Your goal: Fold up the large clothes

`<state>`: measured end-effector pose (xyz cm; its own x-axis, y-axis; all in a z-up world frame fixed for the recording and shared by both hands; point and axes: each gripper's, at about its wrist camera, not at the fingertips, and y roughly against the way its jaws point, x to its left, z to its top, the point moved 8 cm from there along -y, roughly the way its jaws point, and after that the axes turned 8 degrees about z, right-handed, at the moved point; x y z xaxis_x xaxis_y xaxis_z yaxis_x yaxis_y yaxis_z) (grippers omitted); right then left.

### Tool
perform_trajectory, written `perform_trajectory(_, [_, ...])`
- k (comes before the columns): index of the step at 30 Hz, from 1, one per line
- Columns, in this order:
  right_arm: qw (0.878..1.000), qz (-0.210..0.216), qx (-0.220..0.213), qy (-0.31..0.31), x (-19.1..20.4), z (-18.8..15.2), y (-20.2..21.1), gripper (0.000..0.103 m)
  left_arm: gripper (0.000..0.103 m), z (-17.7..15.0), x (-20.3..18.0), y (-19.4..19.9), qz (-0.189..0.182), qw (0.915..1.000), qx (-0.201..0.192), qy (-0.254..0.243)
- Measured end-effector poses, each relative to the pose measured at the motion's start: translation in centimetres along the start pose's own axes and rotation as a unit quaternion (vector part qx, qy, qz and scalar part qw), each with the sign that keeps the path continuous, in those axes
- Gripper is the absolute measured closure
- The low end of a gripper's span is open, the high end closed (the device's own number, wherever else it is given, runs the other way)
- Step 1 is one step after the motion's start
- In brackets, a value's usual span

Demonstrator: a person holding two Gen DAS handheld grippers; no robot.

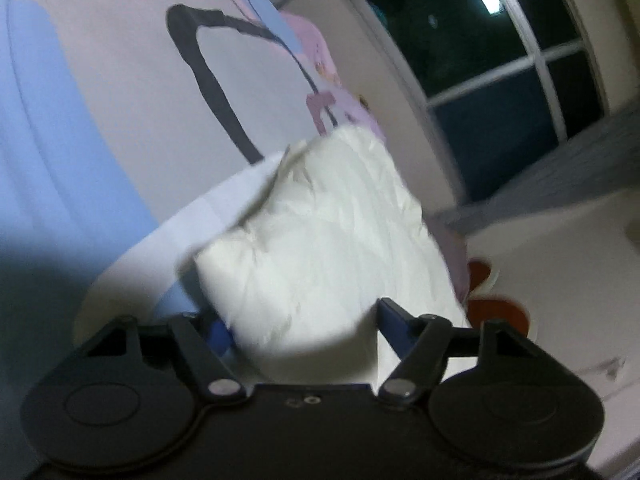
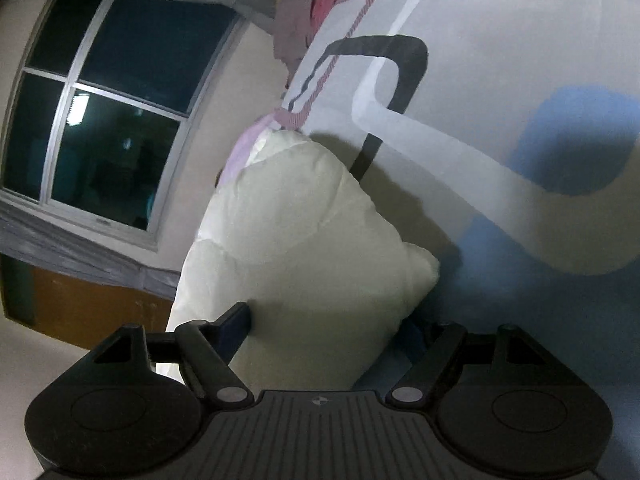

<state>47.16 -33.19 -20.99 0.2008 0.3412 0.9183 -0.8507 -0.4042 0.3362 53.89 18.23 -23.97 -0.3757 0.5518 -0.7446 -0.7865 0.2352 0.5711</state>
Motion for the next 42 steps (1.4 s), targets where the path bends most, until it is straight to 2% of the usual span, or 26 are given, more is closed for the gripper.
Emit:
perform_trajectory(2, [1.0, -0.007, 0.001, 0.009, 0.3, 0.0, -0.4, 0.027, 0.037, 0.5, -0.1, -0.5, -0.003, 0.9999, -0.008, 0.011])
perform_trajectory(3, [1.0, -0.012, 0.002, 0.017, 0.5, 0.0, -0.7, 0.027, 0.044, 0.4, -0.3, -0.7, -0.001, 1.0, -0.007, 0.007])
perform_trajectory(4, [1.0, -0.018, 0.003, 0.024, 0.7, -0.2, -0.3, 0.034, 0.049, 0.3, -0.4, -1.1, 0.004, 1.0, -0.002, 0.0])
perform_trajectory(5, [0.999, -0.022, 0.007, 0.027, 0.7, -0.2, -0.6, 0.046, 0.057, 0.4, -0.3, -1.3, 0.006, 1.0, 0.003, -0.004])
perform_trajectory(6, [0.999, -0.019, 0.011, 0.028, 0.6, -0.3, -0.7, 0.051, 0.068, 0.5, -0.4, -1.5, 0.0, 1.0, 0.005, -0.005])
perform_trajectory(8, [0.999, -0.014, 0.016, 0.04, 1.0, -0.2, -0.6, 0.068, 0.08, 0.5, -0.6, -1.1, -0.01, 0.9999, 0.006, -0.008])
perform_trajectory(9, [0.999, -0.014, 0.017, 0.048, 1.4, -0.3, -0.3, 0.071, 0.083, 0.5, -0.9, -0.7, -0.014, 0.9998, 0.003, -0.012])
perform_trajectory(11, [0.997, -0.013, 0.017, 0.07, 2.7, -0.3, 0.7, 0.076, 0.084, 0.4, -1.3, 0.4, -0.019, 0.9997, -0.004, -0.018])
perform_trajectory(16, [0.996, -0.006, 0.019, 0.084, 3.7, -1.0, 4.3, 0.077, 0.084, -0.7, -1.8, 3.7, -0.028, 0.9992, -0.01, -0.029])
perform_trajectory(29, [0.994, -0.005, 0.04, 0.103, 2.4, -7.0, 14.3, 0.077, 0.084, -5.6, 2.3, 12.8, -0.013, 0.9994, -0.004, -0.031])
perform_trajectory(42, [0.994, -0.006, 0.045, 0.102, 1.4, -8.5, 17.9, 0.077, 0.084, -8.0, 4.7, 15.7, -0.013, 0.9997, -0.003, -0.019])
